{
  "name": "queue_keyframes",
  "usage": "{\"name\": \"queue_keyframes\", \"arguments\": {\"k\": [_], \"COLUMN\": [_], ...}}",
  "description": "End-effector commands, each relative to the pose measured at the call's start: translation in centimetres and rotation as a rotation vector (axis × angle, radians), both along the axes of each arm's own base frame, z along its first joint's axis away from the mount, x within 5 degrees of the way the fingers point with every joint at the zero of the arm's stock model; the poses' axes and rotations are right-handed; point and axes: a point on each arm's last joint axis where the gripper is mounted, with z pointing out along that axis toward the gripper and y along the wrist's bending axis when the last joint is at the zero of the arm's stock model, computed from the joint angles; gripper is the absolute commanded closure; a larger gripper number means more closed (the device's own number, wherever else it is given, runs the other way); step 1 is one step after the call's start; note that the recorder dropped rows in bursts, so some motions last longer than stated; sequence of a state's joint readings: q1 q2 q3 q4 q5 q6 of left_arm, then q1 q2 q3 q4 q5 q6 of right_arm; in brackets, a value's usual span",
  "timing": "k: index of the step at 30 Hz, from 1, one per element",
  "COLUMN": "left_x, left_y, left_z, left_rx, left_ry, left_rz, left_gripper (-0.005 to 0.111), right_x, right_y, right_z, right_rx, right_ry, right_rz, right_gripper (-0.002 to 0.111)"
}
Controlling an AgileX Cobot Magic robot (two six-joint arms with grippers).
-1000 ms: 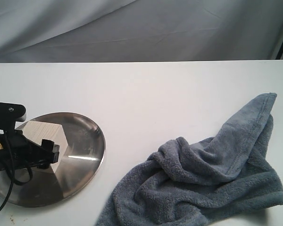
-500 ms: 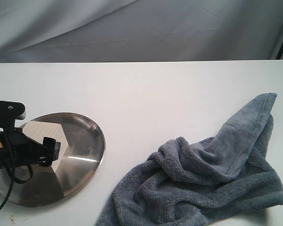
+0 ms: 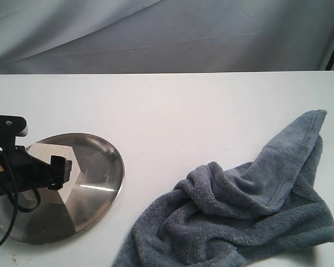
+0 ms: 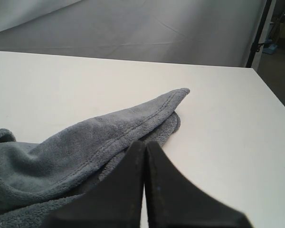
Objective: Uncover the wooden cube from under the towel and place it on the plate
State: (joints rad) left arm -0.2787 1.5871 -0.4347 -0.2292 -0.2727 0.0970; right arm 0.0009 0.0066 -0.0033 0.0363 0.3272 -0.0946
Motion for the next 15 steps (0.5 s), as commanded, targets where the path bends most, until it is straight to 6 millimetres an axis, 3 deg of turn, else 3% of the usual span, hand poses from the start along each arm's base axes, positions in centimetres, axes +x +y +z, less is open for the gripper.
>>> {"name": "queue_keyframes", "arguments": {"k": [1, 5, 12, 15], "left_x": [0.6, 0.7, -0.2, -0.8], "left_y": [-0.2, -0.2, 0.3, 0.4], "left_z": [0.7, 2.3, 8.2, 9.7], "left_rx": [-0.072, -0.092, -0.100, -0.074], "left_ry": [-0.045, -0.107, -0.389, -0.459], "left_rz": [0.062, 0.060, 0.020, -0.008], "left_gripper": [0.018, 0.018, 0.018, 0.018], "right_x": [0.0, 0.0, 0.0, 0.0], "right_y": [0.0, 0.0, 0.0, 0.0], "right_z": [0.0, 0.0, 0.0, 0.0], "right_rx": [0.002, 0.002, 0.002, 0.002], "right_ry": [-0.010, -0.010, -0.010, -0.010], "right_rz": [0.004, 0.004, 0.004, 0.004], "right_gripper": [0.108, 0.108, 0.108, 0.108]}}
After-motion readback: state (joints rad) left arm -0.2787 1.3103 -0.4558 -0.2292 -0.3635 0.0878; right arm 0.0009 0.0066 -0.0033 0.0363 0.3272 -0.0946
